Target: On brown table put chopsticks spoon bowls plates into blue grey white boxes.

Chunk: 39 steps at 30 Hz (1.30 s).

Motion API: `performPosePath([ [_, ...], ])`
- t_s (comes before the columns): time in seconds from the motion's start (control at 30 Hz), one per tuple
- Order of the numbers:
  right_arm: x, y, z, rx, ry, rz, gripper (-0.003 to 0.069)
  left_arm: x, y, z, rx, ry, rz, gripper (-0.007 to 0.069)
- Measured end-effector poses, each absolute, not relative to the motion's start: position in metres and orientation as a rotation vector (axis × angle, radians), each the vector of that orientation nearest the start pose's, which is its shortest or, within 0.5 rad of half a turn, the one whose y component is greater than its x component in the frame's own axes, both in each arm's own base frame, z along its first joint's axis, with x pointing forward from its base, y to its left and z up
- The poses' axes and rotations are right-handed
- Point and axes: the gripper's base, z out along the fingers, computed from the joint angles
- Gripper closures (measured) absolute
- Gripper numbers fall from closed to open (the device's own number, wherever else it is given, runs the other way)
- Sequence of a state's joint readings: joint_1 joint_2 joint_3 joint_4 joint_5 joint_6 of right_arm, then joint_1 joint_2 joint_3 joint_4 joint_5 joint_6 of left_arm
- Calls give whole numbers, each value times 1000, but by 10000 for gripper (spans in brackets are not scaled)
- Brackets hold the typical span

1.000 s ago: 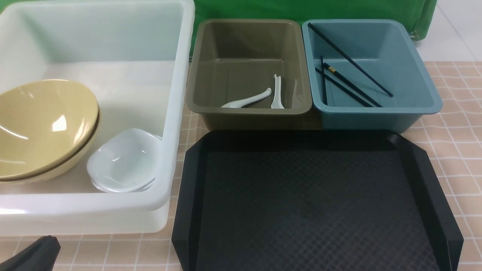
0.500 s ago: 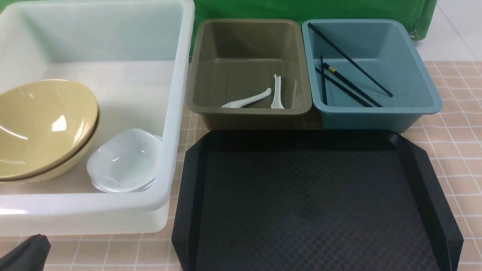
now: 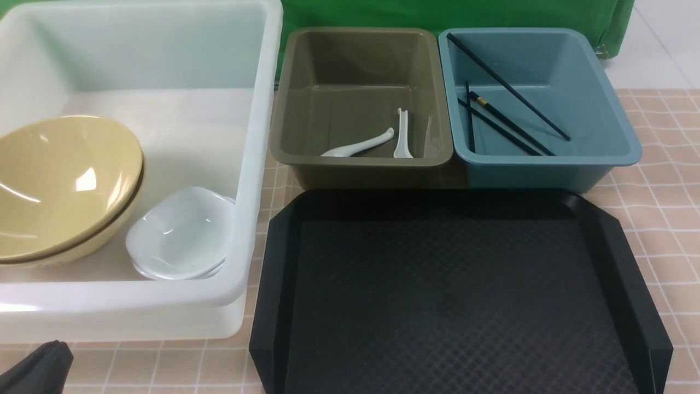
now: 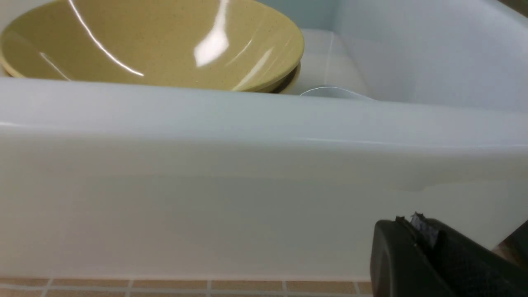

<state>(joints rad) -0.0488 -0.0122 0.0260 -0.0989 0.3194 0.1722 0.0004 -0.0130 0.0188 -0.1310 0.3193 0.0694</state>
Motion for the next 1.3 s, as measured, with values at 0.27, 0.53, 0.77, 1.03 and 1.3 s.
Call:
performPosePath([
  [0.27,54,-5,176,137,1810,-7,501,54,-4,179,-24,1806,-78,635],
  [0.53,54,-5,176,137,1810,-7,497,54,-4,179,-24,1806,-78,635],
  [0.77,54,-5,176,137,1810,-7,489,54,-4,179,-24,1806,-79,635],
  [1.03,54,-5,176,137,1810,-7,486,54,-4,179,-24,1806,-79,635],
  [1.3,54,-5,176,137,1810,-7,486,54,-4,179,-24,1806,-79,635],
])
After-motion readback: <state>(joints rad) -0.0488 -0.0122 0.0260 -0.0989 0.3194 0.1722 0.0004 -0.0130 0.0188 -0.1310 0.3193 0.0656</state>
